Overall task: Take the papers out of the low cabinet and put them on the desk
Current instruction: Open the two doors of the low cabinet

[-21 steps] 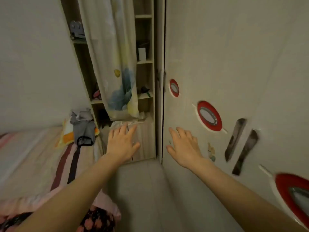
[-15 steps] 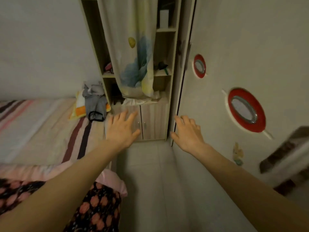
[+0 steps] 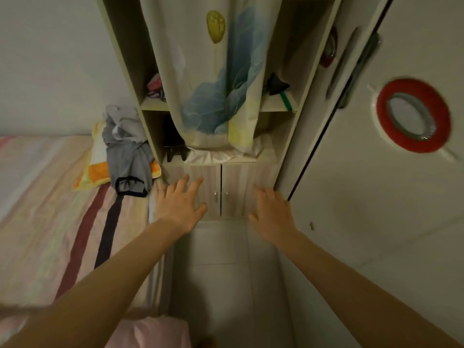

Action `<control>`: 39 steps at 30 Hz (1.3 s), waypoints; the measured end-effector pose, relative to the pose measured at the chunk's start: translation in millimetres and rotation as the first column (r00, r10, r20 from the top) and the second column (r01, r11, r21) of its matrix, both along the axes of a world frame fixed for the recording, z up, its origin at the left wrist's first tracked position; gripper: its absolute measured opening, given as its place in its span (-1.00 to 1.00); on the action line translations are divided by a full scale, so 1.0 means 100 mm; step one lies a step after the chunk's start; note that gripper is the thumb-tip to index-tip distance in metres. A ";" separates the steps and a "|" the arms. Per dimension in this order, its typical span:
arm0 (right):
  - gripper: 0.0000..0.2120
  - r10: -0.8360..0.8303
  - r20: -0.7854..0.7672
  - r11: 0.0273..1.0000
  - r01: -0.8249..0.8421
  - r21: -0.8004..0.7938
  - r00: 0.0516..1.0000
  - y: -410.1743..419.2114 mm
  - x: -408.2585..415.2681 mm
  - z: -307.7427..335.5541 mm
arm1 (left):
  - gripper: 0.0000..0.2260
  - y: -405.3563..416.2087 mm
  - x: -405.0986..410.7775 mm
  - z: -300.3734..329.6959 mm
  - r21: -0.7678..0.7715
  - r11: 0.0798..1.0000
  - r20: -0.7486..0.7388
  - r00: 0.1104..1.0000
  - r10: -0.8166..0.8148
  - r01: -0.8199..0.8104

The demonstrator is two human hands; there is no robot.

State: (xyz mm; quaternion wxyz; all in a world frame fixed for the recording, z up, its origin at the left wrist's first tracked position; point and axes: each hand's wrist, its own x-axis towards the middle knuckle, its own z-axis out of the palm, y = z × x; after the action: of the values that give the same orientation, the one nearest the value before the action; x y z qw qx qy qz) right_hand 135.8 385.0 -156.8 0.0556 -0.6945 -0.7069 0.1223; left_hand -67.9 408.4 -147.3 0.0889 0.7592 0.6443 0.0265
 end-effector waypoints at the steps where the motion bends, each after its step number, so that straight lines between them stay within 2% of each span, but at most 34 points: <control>1: -0.37 -0.007 -0.004 1.000 0.007 -0.027 1.000 0.22 -0.02 -0.09 | -0.42 0.23 -0.02 -0.08 -0.014 1.000 0.003 1.000 0.010 -0.010; 7: -0.39 -0.001 -0.010 0.993 0.000 -0.117 1.000 1.50 -0.04 -0.75 | -0.43 1.45 0.08 -0.71 -0.130 0.991 -0.014 0.999 0.035 -0.037; 13: -0.40 0.035 0.000 0.992 -0.035 -0.123 0.999 2.72 0.01 -1.57 | -0.43 2.47 0.29 -1.55 -0.183 0.979 -0.021 0.996 0.091 -0.094; 20: -0.36 0.046 -0.001 0.981 -0.045 -0.187 0.999 3.60 -0.04 -2.52 | -0.38 3.32 0.45 -2.50 -0.239 0.965 -0.051 0.994 0.098 -0.107; 27: -0.33 -0.006 0.055 0.991 0.013 -0.132 0.998 3.87 -0.16 -3.10 | -0.36 3.61 0.55 -3.16 -0.191 0.980 0.007 0.998 0.057 -0.055; 33: -0.43 -0.071 -0.007 0.996 0.071 -0.059 0.997 3.83 -0.17 -3.23 | -0.50 3.65 0.43 -3.28 -0.023 1.000 0.095 0.995 0.024 -0.021; 36: -0.45 -0.065 -0.006 0.997 0.064 -0.053 0.998 3.67 -0.16 -3.22 | -0.55 3.57 0.38 -3.29 -0.036 0.999 0.110 0.994 0.016 -0.012; 39: -0.48 -0.044 0.000 0.998 0.044 -0.051 0.999 3.42 -0.14 -3.15 | -0.67 3.34 0.38 -3.26 -0.088 0.993 0.193 0.977 0.090 -0.074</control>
State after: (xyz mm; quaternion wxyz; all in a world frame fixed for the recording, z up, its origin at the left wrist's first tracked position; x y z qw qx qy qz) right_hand 122.2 727.4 -471.9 0.0410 -0.7110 -0.6880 0.1395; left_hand -30.0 742.8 -472.9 0.1814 0.7213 0.6637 0.0793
